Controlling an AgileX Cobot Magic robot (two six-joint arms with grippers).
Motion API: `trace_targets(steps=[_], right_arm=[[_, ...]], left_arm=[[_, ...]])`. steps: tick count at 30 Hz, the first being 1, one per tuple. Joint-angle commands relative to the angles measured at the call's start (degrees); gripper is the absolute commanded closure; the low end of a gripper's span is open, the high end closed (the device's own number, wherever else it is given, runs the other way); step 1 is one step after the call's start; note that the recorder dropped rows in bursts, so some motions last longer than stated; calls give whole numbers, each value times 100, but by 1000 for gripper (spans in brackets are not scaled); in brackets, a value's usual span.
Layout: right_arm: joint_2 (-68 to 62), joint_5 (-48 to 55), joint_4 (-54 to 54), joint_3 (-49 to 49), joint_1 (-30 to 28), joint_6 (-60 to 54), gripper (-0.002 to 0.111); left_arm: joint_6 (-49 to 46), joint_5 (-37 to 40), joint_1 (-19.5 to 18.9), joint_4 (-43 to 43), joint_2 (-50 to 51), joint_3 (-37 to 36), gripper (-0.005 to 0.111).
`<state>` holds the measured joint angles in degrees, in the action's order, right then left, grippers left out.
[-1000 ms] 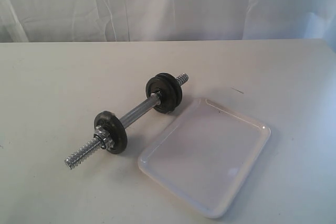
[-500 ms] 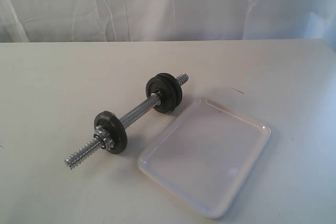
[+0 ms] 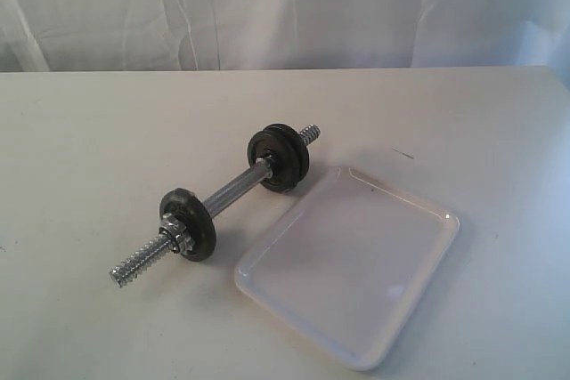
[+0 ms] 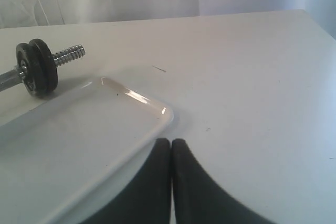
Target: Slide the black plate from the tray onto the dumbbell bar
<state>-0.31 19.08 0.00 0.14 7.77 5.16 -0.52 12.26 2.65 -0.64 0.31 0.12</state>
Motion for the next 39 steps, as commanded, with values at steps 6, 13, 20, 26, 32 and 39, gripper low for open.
trace_targets(steps=[6, 13, 20, 26, 32, 39], right_arm=[[31, -19, -42, -14, 23, 14, 108], [31, 11, -42, -14, 23, 14, 108], [31, 11, -30, -14, 23, 29, 108], [31, -3, 0, -14, 23, 481, 108], [31, 9, 0, -14, 23, 689, 108], [31, 8, 0, -14, 23, -357, 108]], left_arm=[[52, -18, -14, -17, -31, -12, 107], [52, -18, -14, -17, -31, -12, 107], [52, -18, -14, -17, -31, -12, 107], [52, -18, -14, -17, -31, -12, 107], [52, -18, -14, -17, -31, -12, 107], [52, -18, -14, -17, -31, -12, 107]])
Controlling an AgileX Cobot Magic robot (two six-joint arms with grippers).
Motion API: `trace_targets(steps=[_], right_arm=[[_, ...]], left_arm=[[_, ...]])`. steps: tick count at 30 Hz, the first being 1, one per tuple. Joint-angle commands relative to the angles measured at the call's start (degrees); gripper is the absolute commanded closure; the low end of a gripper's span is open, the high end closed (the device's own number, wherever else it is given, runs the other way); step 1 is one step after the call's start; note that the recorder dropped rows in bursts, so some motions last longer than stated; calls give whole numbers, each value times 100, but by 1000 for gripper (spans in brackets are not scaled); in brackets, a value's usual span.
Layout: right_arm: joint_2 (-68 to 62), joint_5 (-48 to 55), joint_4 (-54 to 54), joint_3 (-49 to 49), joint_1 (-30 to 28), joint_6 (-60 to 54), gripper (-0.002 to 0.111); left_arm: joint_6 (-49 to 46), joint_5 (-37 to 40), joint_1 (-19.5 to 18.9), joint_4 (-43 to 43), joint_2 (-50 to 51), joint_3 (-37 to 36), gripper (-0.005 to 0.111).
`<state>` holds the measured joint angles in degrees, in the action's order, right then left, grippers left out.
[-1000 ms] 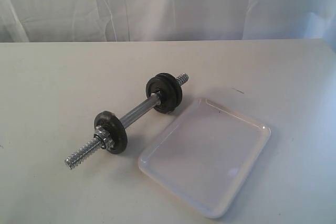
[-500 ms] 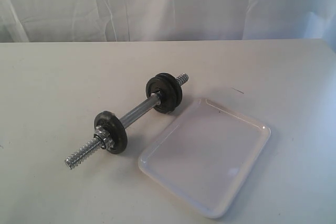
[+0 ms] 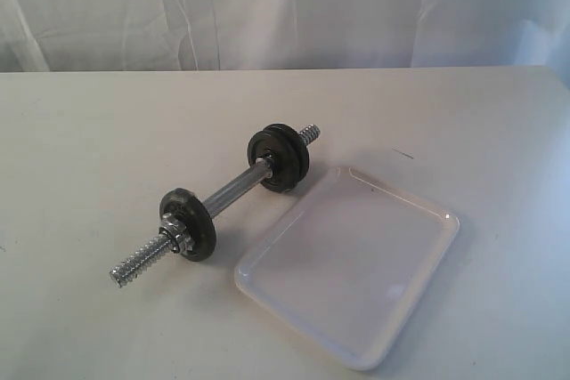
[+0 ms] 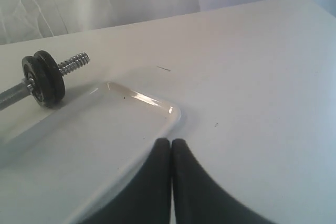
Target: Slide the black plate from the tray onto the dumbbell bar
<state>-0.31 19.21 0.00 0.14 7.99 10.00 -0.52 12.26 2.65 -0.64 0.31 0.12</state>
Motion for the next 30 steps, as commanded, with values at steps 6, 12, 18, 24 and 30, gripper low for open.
trace_targets(steps=[6, 12, 18, 24, 30], right_arm=[[31, -5, 0, -14, 1, -1137, 108], [31, -5, 0, -14, 1, -1137, 108], [31, -5, 0, -14, 1, -1137, 108], [31, -5, 0, -14, 1, -1137, 108], [31, -5, 0, -14, 1, -1130, 108]], left_arm=[[52, -18, -14, -17, -31, -12, 107], [52, -18, -14, -17, -31, -12, 107], [52, -18, -14, -17, -31, -12, 107], [52, -18, -14, -17, -31, -12, 107], [52, -18, -14, -17, -31, -12, 107]])
